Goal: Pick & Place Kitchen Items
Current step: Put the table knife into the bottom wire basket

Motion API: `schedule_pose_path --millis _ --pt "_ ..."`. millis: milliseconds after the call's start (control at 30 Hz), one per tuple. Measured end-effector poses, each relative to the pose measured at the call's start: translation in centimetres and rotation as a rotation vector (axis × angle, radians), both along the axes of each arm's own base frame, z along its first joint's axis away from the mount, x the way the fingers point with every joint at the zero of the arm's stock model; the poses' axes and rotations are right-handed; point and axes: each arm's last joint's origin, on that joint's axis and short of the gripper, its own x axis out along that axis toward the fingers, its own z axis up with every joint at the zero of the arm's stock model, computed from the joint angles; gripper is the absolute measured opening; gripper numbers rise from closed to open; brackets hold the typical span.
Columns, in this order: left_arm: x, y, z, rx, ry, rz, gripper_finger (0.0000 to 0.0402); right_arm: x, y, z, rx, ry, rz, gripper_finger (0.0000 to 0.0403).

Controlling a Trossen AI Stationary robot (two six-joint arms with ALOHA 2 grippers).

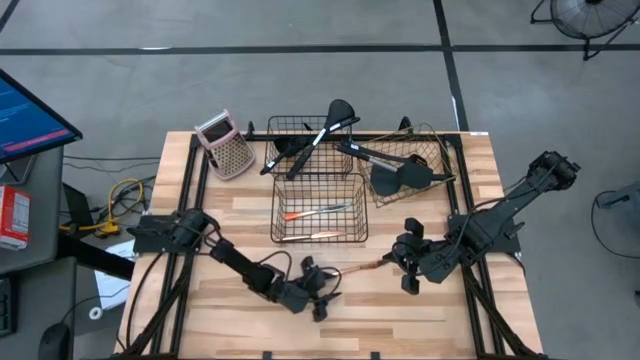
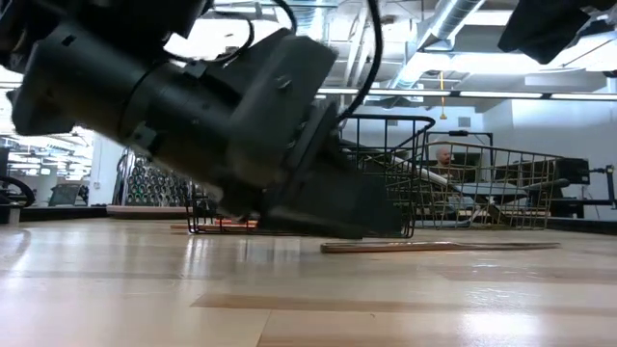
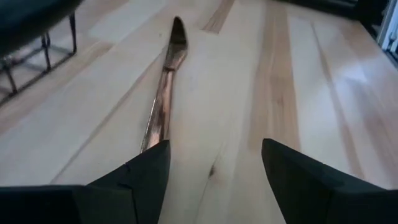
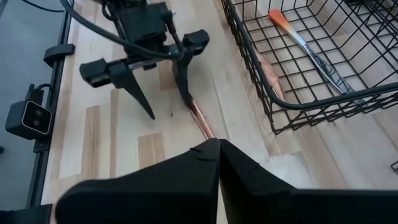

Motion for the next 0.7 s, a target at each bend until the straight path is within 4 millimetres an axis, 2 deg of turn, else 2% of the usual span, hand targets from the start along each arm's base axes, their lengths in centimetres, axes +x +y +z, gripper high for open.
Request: schedule_pose_path --millis 200,400,700 --pt "0.2 0.0 0.5 0.054 -0.003 -0.016 0.0237 0.0 0.0 0.0 0.007 0.0 -0.004 0.0" --pt "0.2 0.3 0.6 0.087 -0.02 0.053 0.0231 -0.1 0.1 0.0 0.014 0.0 -0.004 0.0" --pt "0.3 0.6 -2.7 0.091 0.014 0.11 0.0223 -0.2 0.2 0.0 0.014 0.0 0.004 0.0"
